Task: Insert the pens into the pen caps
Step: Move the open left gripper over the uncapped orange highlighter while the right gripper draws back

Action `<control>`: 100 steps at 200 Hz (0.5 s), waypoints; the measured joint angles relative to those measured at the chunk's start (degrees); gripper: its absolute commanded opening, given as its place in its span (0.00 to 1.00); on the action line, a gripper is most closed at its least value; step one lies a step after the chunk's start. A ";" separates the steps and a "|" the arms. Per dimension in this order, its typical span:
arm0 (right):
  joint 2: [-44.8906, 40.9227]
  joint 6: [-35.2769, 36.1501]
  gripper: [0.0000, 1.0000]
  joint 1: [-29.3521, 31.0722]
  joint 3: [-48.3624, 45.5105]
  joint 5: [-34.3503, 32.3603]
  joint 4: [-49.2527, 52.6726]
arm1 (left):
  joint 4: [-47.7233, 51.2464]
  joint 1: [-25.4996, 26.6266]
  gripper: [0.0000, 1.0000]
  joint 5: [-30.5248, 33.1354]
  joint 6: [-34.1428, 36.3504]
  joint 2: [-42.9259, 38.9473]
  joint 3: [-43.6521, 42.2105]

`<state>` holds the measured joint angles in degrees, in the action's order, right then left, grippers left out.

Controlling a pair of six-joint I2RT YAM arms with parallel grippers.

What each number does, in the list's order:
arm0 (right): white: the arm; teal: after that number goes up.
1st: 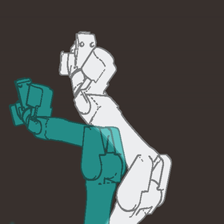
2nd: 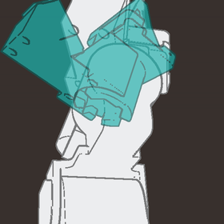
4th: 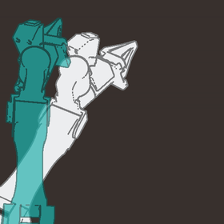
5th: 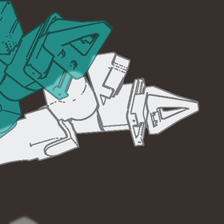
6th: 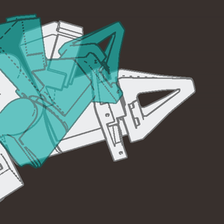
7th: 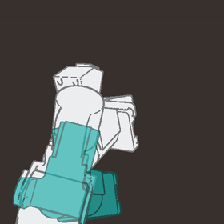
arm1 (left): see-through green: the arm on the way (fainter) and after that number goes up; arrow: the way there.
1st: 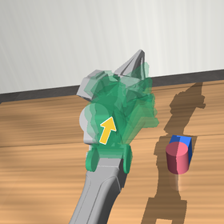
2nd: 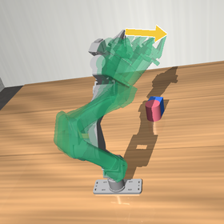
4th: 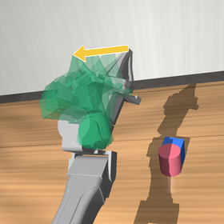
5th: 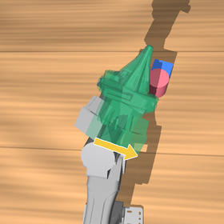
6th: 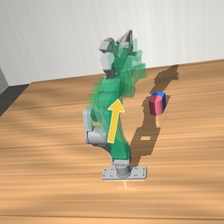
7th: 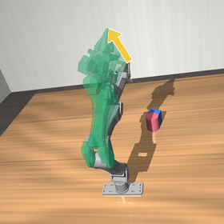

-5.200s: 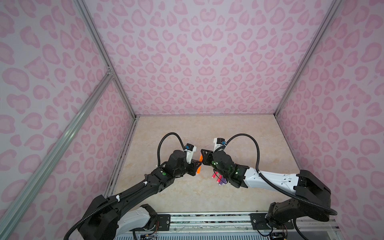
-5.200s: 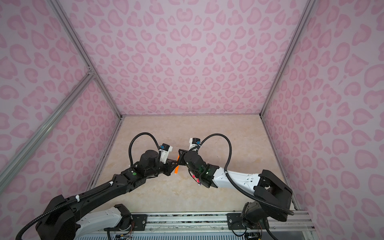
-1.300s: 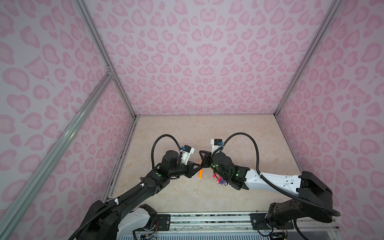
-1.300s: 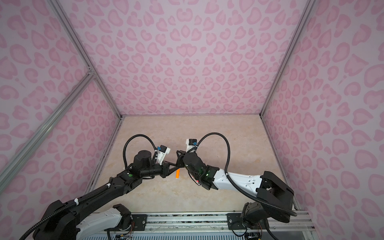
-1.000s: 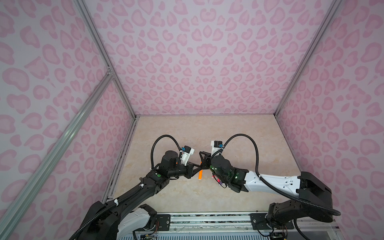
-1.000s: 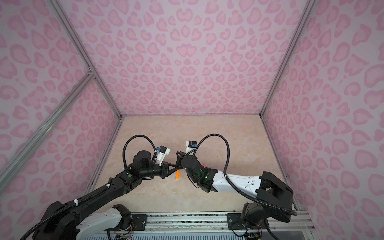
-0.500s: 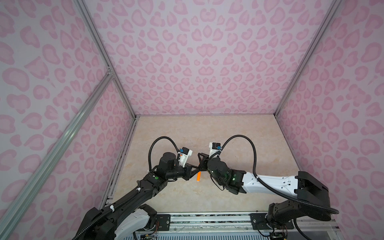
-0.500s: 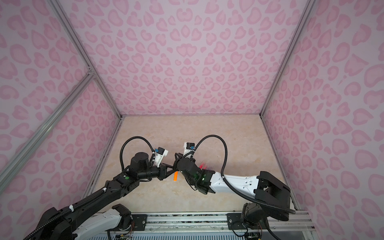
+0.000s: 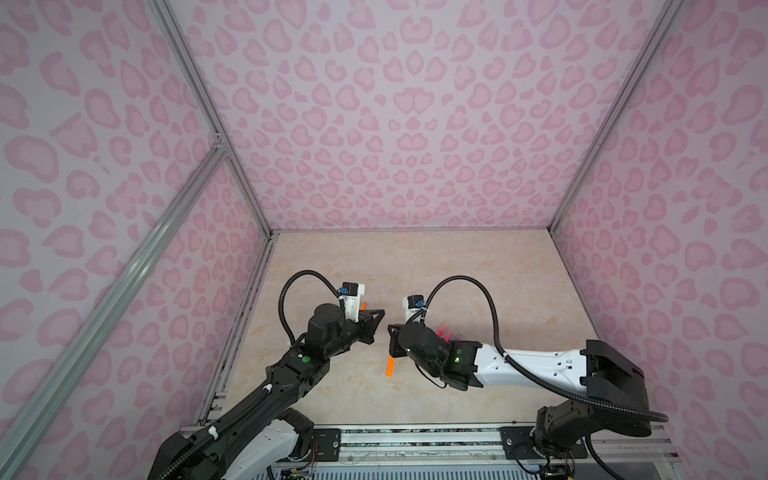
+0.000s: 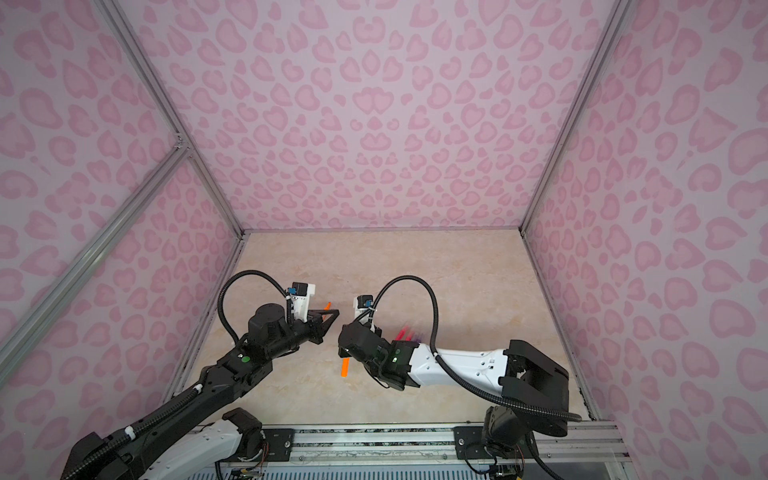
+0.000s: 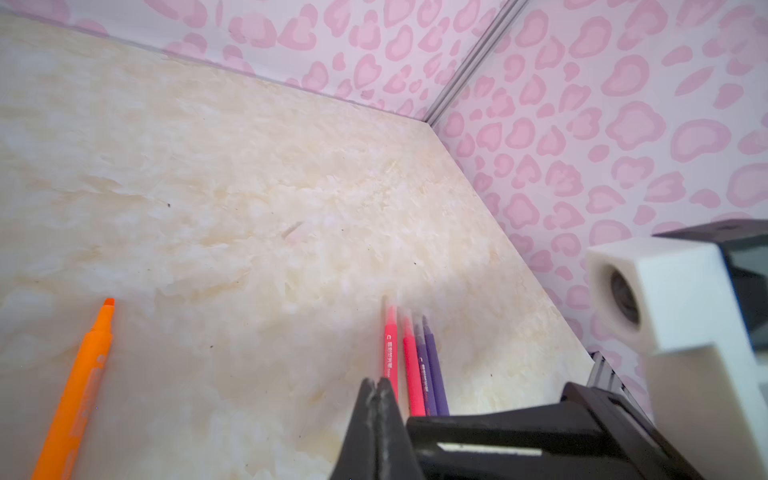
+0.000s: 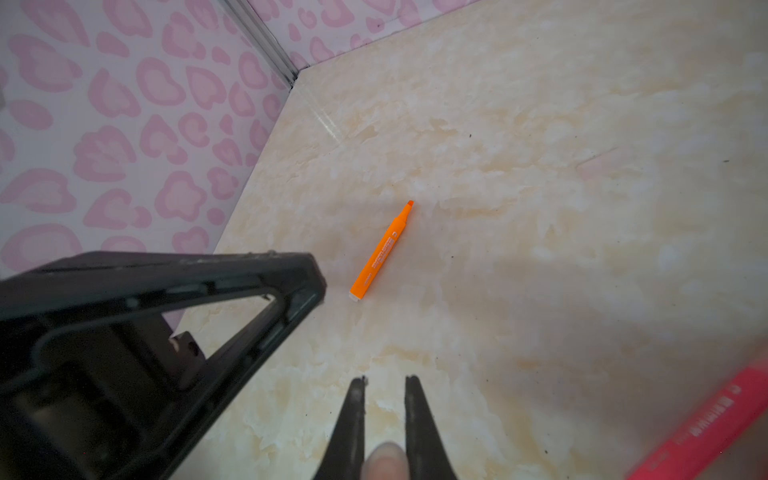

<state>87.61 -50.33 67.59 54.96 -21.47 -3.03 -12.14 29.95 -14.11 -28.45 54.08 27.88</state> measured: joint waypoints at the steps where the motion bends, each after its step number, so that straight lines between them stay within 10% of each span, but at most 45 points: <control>1: -0.07 0.00 0.00 0.00 0.00 0.00 0.00 | -0.04 0.00 0.04 0.09 0.00 0.00 0.00; 100: -6.62 -3.43 0.00 -11.02 -7.43 -7.06 3.30 | 12.24 0.00 0.19 16.39 -1.73 9.40 9.11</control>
<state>80.99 -53.76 56.58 47.53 -28.53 0.27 0.10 29.95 2.28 -30.17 63.48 36.99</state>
